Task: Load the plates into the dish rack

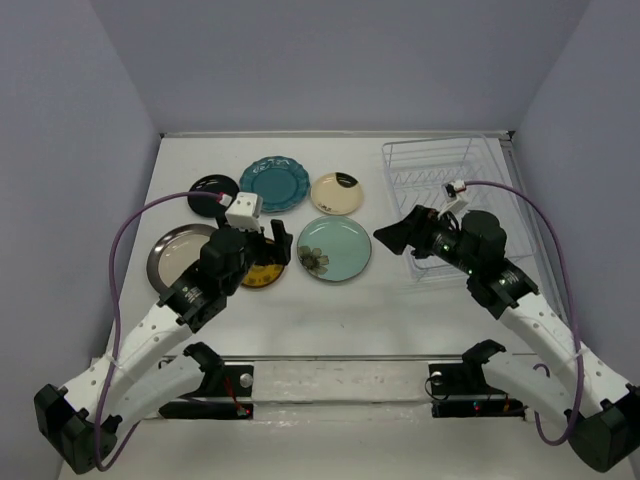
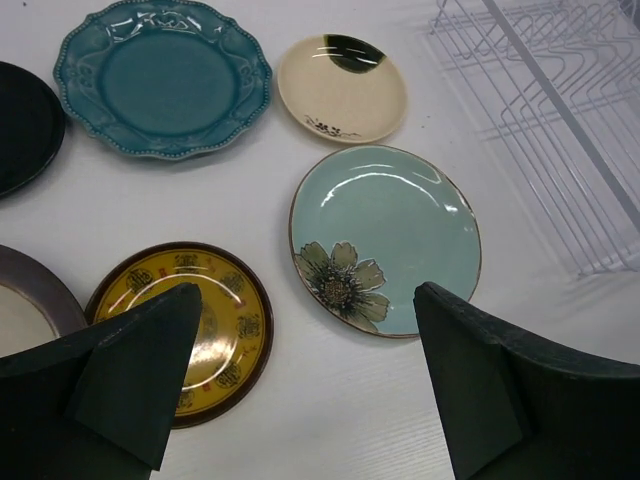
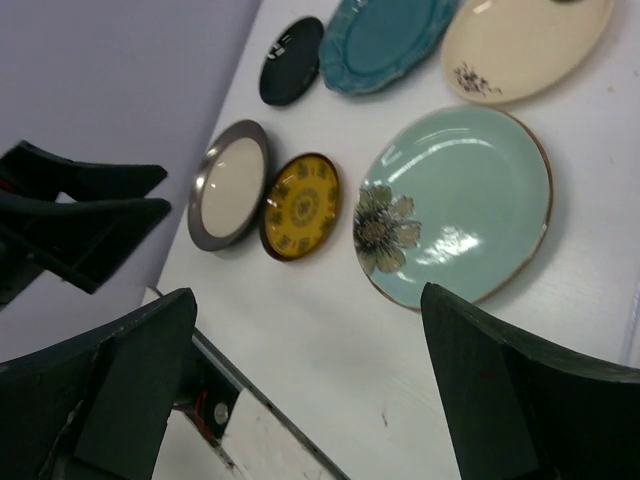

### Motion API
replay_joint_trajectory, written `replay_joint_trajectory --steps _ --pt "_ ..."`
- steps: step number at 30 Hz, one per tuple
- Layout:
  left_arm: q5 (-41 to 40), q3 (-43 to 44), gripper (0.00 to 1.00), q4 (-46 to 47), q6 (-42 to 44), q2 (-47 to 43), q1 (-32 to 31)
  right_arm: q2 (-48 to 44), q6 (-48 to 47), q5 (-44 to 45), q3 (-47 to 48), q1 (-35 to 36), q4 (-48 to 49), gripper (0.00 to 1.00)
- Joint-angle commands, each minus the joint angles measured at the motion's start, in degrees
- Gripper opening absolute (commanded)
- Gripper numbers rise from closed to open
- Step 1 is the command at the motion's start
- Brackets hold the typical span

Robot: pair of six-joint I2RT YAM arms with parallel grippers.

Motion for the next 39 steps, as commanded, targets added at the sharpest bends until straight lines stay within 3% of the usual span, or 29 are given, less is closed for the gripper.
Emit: replay_joint_trajectory --steps 1,5,8,9,10,11,12,15,19,20,22,25,27,31,35,39 --pt "2.61 2.66 0.99 -0.39 -5.56 -0.89 0.07 -3.48 -0.02 2.14 -1.17 -0.07 -3.57 1.0" --pt "5.34 -2.33 0.99 1.45 -17.69 -4.32 0.07 -6.83 -2.05 6.53 -0.82 -0.07 -6.65 0.99" --pt "7.79 -7.77 0.99 3.29 -24.36 -7.65 0.07 -7.36 -4.32 7.68 0.32 -0.07 -9.89 0.88" --pt "8.67 -9.28 0.99 4.08 -25.69 -8.53 0.07 -7.36 -4.68 7.68 0.59 -0.07 -10.25 0.79" --pt "10.16 -11.99 0.99 5.65 -26.84 -10.02 0.07 -7.45 -4.77 7.25 0.76 -0.07 -10.52 0.54" --pt "10.78 -13.06 0.99 7.06 -27.63 -10.73 0.07 -7.54 -4.86 7.07 0.85 -0.07 -10.61 0.42" --pt "11.74 -14.11 0.99 9.16 -28.25 -11.61 0.07 -7.88 -5.03 6.8 0.94 -0.07 -10.61 0.23" --pt "10.36 -16.58 0.99 10.85 -28.16 -11.97 0.07 -8.33 -5.56 6.19 1.29 -0.07 -10.61 0.09" --pt "6.93 -15.18 0.99 9.1 -28.69 -4.01 0.07 -7.89 -6.26 4.78 2.08 -0.07 -10.7 0.09" --pt "6.57 -15.01 0.84 9.62 -28.78 -2.41 0.07 -7.71 -6.44 4.61 2.34 -0.07 -10.7 0.12" --pt "5.26 -15.0 0.67 10.77 -29.4 0.33 0.07 -7.27 -6.79 4.43 2.7 -0.07 -10.61 0.27" --pt "2.54 -13.96 0.6 12.26 -31.24 7.07 0.07 -5.87 -7.58 3.29 3.05 -0.07 -10.52 0.4" --pt "1.74 -12.64 0.57 12.26 -31.42 10.69 -0.02 -5.17 -7.85 2.59 2.96 -0.07 -10.0 0.4" --pt "-0.54 -9.39 0.6 12.96 -32.64 19.82 -0.89 -4.2 -7.94 0.91 2.26 -0.07 -8.59 0.4" --pt "-1.17 -8.77 0.72 17.25 -34.23 24.66 -2.12 -3.76 -7.67 0.3 1.38 -0.07 -7.19 0.4" --pt "-1.69 -8.32 0.71 21.48 -35.19 29.77 -2.66 -3.41 -7.41 -0.4 0.94 -0.07 -6.57 0.4"
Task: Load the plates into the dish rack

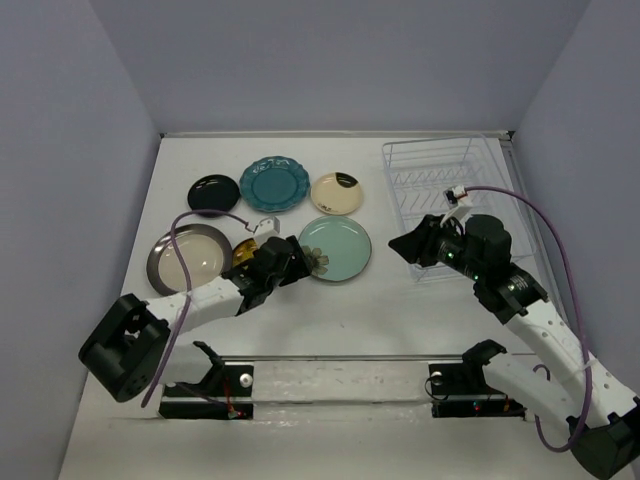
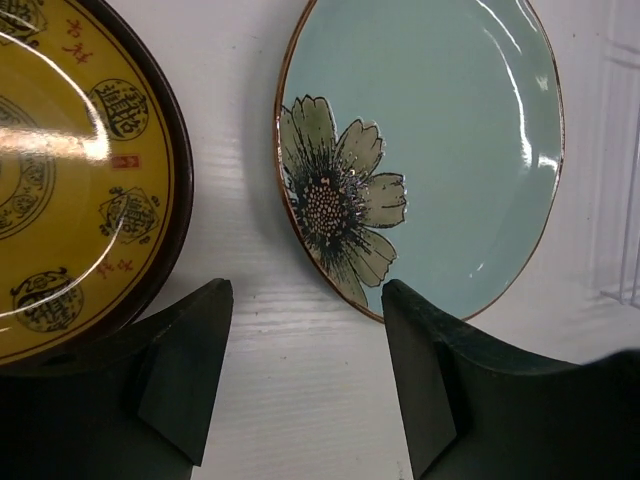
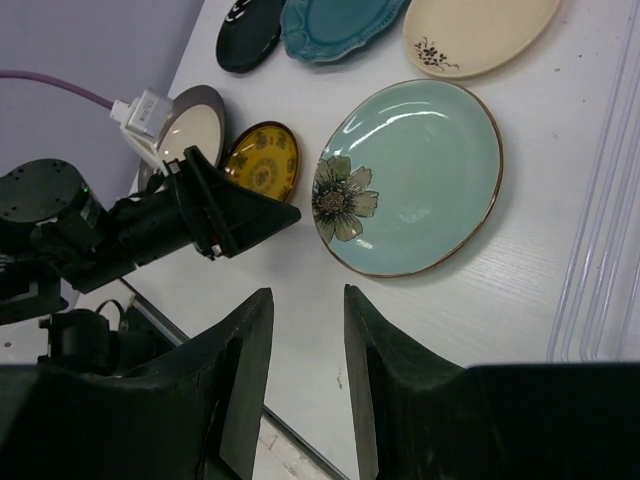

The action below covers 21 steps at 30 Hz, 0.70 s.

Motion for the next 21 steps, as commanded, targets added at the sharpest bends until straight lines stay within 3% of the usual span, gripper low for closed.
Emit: replay_joint_trajectory --steps 1,11,17,19,20,21 --pt "-2.81 2.21 0.71 7.89 -2.6 5.42 -0.62 0.03 -0.52 -1.96 0.46 -0.07 3.86 0.4" --pt "-4.3 4.58 0.61 12.73 -3.75 14.49 -0.71 -0.06 -0.08 -2.48 0.28 -0.07 4.21 0.4" --pt "-6.14 4.33 0.41 16.51 -5.07 18.27 -0.8 0.55 0.18 -2.57 0.11 -0.07 4.56 0.4" --pt "-7.72 3.36 0.25 18.0 -6.3 18.71 -0.8 0.82 0.0 -2.48 0.46 -0.07 4.56 0.4" --pt "-8.25 2.22 0.11 18.53 -6.74 18.62 -0.8 0.9 0.0 -2.57 0.63 -0.07 4.56 0.4" --pt "-8.95 1.6 0.06 19.58 -7.26 18.45 -0.8 1.17 0.09 -2.48 0.72 -0.07 4.56 0.4"
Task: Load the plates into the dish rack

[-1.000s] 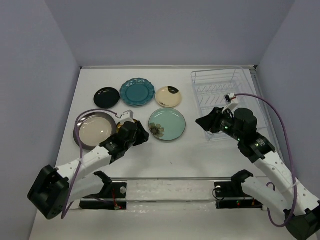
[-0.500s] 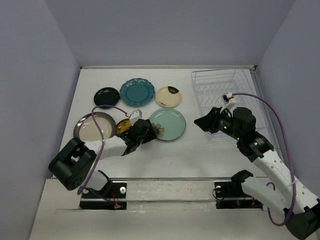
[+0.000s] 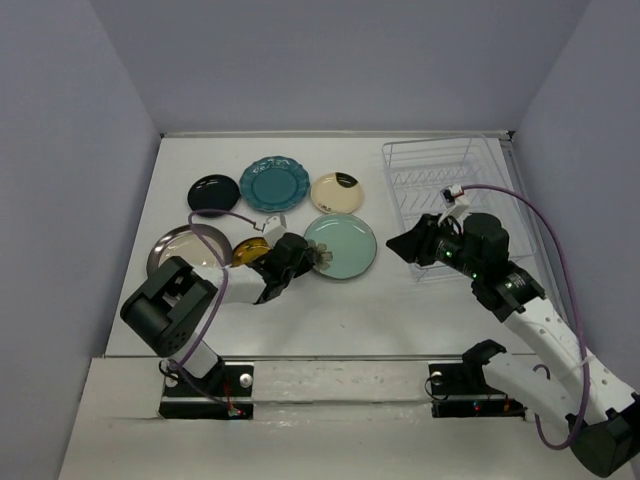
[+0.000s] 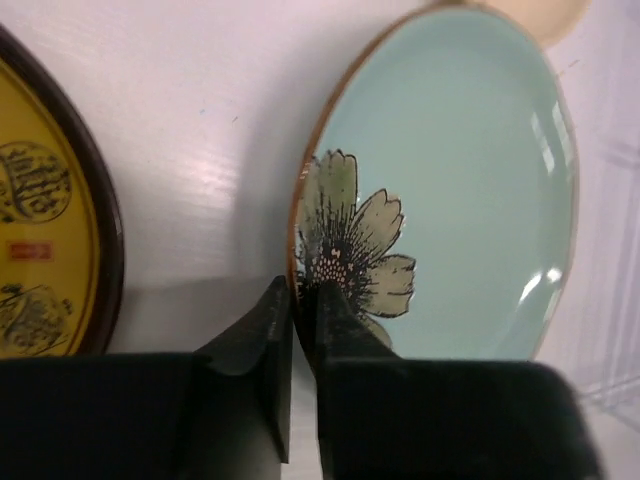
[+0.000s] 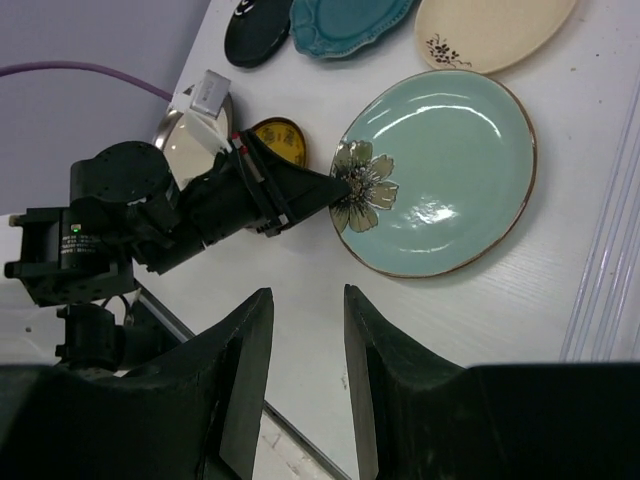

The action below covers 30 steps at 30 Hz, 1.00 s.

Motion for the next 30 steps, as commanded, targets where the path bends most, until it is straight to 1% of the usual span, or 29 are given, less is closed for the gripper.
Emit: replay_joint_trajectory --steps 1,2,3,4,6,7,9,10,12,13,15,18,19,20,22,23,27,30 --pt "-5.26 -2.49 0.06 5.01 -1.5 -0.37 -0.23 0.34 -0.06 -0.95 0.92 -0.07 3.34 0.4" --pt "-5.53 -3.54 0.06 5.53 -1.59 -1.85 -0.23 0.69 -0.15 -1.39 1.01 -0.07 3.34 0.41" --pt "-5.79 -3.98 0.06 5.54 -1.5 -3.0 -0.23 1.04 -0.32 -1.57 0.92 -0.07 3.34 0.44" --pt "-6.14 -4.51 0.06 5.54 -0.63 -6.4 -0.32 2.26 -0.59 -1.92 0.83 -0.07 3.25 0.48" --pt "-7.2 -6.53 0.06 5.45 0.6 -10.81 -1.02 4.02 -1.81 -2.71 0.92 -0.07 2.9 0.58" --pt "-7.64 -7.15 0.06 5.1 1.22 -16.05 -1.11 6.03 -2.34 -2.89 1.18 -0.07 2.47 0.69" --pt "-7.73 -8.91 0.06 4.58 2.98 -21.35 -1.11 8.06 -3.31 -2.89 1.88 -0.07 1.85 0.8" --pt "-7.64 -9.17 0.06 3.27 3.42 -26.34 -1.11 9.03 -4.27 -2.63 2.67 -0.07 1.67 0.87" --pt "-7.29 -9.09 0.06 1.07 4.21 -30.85 -1.02 12.02 -5.68 -2.1 3.64 -0.07 1.15 0.92" --pt "-6.33 -8.91 0.06 -0.77 4.3 -34.79 -1.02 12.99 -6.04 -1.92 4.43 -0.07 1.23 0.96" --pt "-5.1 -8.04 0.06 -2.63 4.47 -38.41 -0.93 16.49 -6.83 -2.44 5.31 -0.07 1.23 0.98" --pt "-1.68 -6.19 0.06 -7.19 5.0 -46.31 -0.76 20.62 -7.62 -4.55 6.89 -0.07 1.4 1.0" --pt "-1.05 -5.75 0.06 -7.2 5.0 -46.34 -0.76 21.34 -7.62 -5.25 6.9 -0.07 1.75 1.0" --pt "-0.27 -5.14 0.05 -8.07 4.92 -49.04 -0.67 21.95 -7.45 -5.87 6.72 -0.07 2.37 1.0" --pt "3.33 -4.61 0.05 -7.56 5.26 -51.25 -0.5 23.01 -6.74 -8.68 6.55 -0.07 4.48 1.0" --pt "4.65 -3.56 0.05 -7.56 5.44 -51.44 -0.32 23.19 -6.48 -11.47 6.37 -0.07 6.31 1.0" --pt "11.24 -0.75 0.05 -6.25 5.97 -50.12 -0.23 24.86 -3.85 -16.75 6.63 -0.07 9.65 1.0" --pt "14.06 0.49 0.05 -4.05 5.88 -49.86 -0.23 25.91 -1.56 -19.67 5.41 -0.07 13.79 0.99"
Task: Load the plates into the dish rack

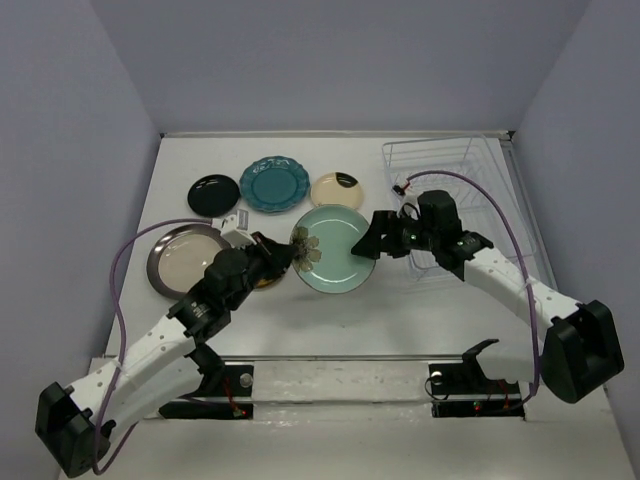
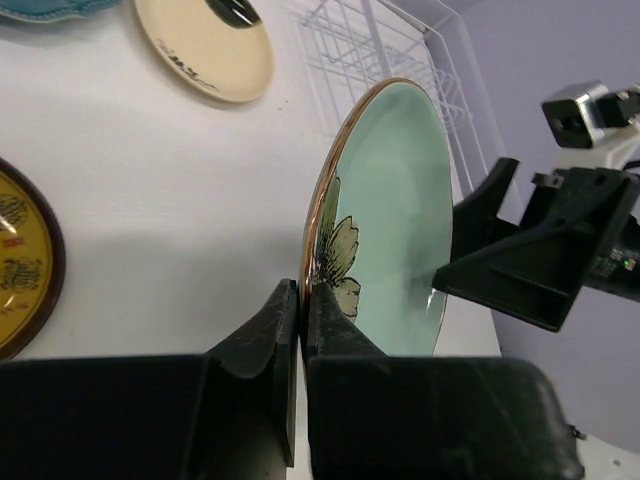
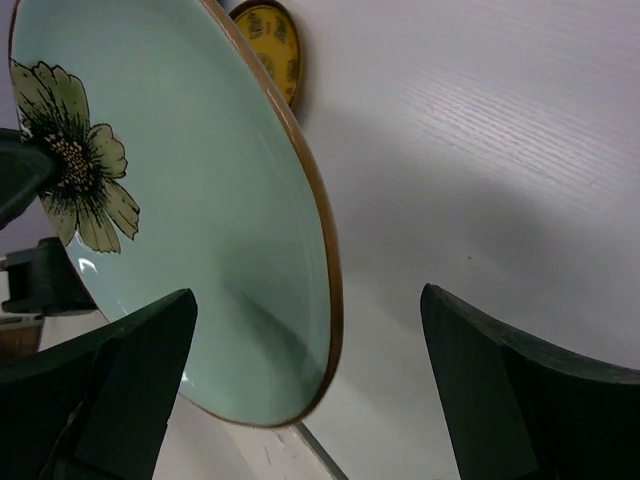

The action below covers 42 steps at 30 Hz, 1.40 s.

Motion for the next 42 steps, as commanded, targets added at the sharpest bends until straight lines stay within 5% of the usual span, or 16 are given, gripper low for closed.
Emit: replay_joint_trajectory --steps 1,3,4,6,9,11,14,21,28,33,42 --pt "8.66 7.05 0.05 12.65 -1.24 -0.68 0.14 0.5 4.34 -7.87 -0.03 -0.07 9.12 0.9" --pt "10.08 7.93 0.06 13.1 -0.9 -0.42 0.14 -0.38 5.58 -9.45 -1.09 -0.07 13.76 0.67" --pt "10.35 8.46 0.1 13.01 -0.54 -0.33 0.14 -0.91 6.8 -10.77 -1.62 -0.07 14.74 0.37" --pt "12.0 10.3 0.45 10.48 1.29 0.2 0.23 -2.83 7.69 -10.08 -2.07 -0.07 15.8 0.07" --pt "10.53 13.45 0.89 6.35 4.46 0.38 0.32 -5.91 8.13 -5.09 -1.54 -0.07 14.93 0.07" --pt "6.4 15.66 0.99 0.47 8.93 0.55 0.4 -9.78 7.17 2.2 0.38 -0.07 12.92 0.07" --pt "3.14 20.49 0.99 -6.48 15.16 0.29 0.49 -11.81 2.87 16.85 7.91 -0.59 1.44 0.07" --pt "4.19 19.99 0.99 -15.2 23.88 -2.08 0.4 -7.26 -9.95 42.97 25.76 -7.79 -8.53 0.07" --pt "4.02 11.36 0.99 -13.44 25.12 -7.27 0.49 0.13 -22.5 61.96 31.33 -16.85 -0.83 0.07" --pt "4.45 12.24 0.99 -14.67 27.85 -7.45 0.49 4.18 -34.73 65.78 31.07 -22.46 12.25 0.07" --pt "9.29 11.63 0.99 -14.41 27.94 -9.55 0.49 11.65 -44.42 55.76 31.51 -27.93 12.47 0.07"
